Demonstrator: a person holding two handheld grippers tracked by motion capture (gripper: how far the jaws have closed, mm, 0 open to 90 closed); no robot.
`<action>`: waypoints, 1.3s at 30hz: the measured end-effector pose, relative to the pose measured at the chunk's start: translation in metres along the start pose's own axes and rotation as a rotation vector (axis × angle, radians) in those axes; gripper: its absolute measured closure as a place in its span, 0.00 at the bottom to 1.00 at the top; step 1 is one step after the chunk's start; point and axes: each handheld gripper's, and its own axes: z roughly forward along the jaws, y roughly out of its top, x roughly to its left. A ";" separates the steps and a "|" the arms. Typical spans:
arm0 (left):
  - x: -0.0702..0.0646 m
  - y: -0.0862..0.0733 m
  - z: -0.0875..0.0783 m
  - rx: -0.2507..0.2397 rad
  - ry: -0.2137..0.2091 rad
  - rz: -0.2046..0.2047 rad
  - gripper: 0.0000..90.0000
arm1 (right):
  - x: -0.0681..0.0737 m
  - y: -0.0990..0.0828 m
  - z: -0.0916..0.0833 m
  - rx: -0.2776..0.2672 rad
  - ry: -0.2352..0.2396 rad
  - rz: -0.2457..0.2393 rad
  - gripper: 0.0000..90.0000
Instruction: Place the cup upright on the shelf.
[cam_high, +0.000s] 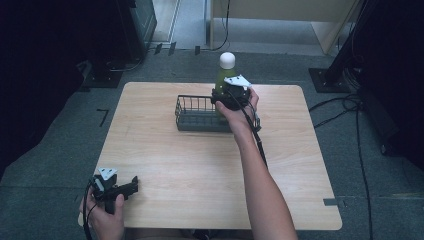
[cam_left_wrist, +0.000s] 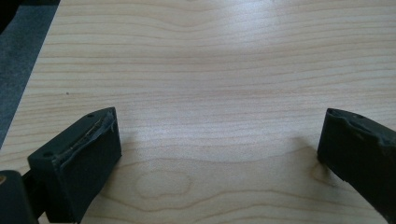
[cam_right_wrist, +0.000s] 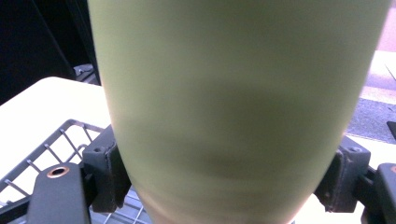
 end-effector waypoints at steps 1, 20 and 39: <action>0.000 0.000 0.000 0.000 0.000 0.000 0.00 | 0.000 -0.001 0.000 0.000 -0.001 -0.002 0.23; 0.000 0.000 0.000 0.000 0.000 0.000 0.00 | -0.008 -0.013 0.004 0.026 0.029 -0.014 0.21; 0.000 0.000 0.000 0.000 0.000 -0.001 0.00 | -0.014 -0.022 -0.001 0.054 0.061 -0.034 0.22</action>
